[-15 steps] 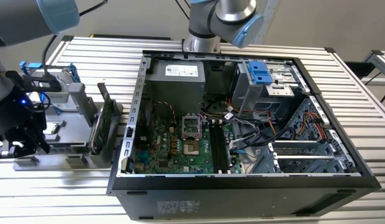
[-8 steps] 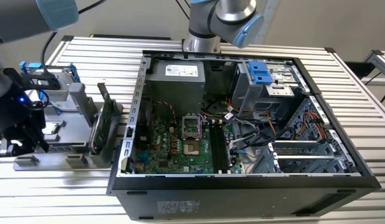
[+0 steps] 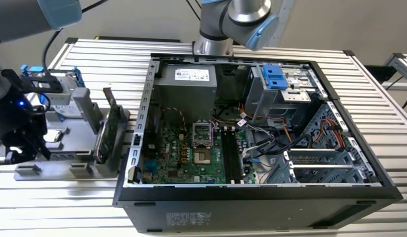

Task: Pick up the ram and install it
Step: 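Pick up the ram and move it above insertion slot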

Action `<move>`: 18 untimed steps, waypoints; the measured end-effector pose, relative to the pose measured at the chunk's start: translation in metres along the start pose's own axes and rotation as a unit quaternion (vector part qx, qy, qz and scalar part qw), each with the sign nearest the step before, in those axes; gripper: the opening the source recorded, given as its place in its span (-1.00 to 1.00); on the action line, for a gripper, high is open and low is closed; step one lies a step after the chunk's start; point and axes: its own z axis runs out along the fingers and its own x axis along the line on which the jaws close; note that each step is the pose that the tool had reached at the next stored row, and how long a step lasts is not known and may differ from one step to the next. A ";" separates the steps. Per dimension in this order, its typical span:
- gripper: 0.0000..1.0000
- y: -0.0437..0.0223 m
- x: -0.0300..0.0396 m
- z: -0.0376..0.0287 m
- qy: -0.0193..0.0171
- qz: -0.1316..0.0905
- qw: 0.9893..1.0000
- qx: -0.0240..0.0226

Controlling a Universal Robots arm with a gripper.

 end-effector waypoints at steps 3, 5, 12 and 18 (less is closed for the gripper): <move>-1.00 0.0000 0.0000 -0.0011 0.000 0.000 1.000 0.000; -1.00 0.0001 0.0000 -0.0019 0.000 0.000 1.000 0.000; -1.00 0.0005 0.0000 -0.0051 0.000 0.000 1.000 0.000; -1.00 0.0010 -0.0001 -0.0089 0.000 0.000 1.000 0.000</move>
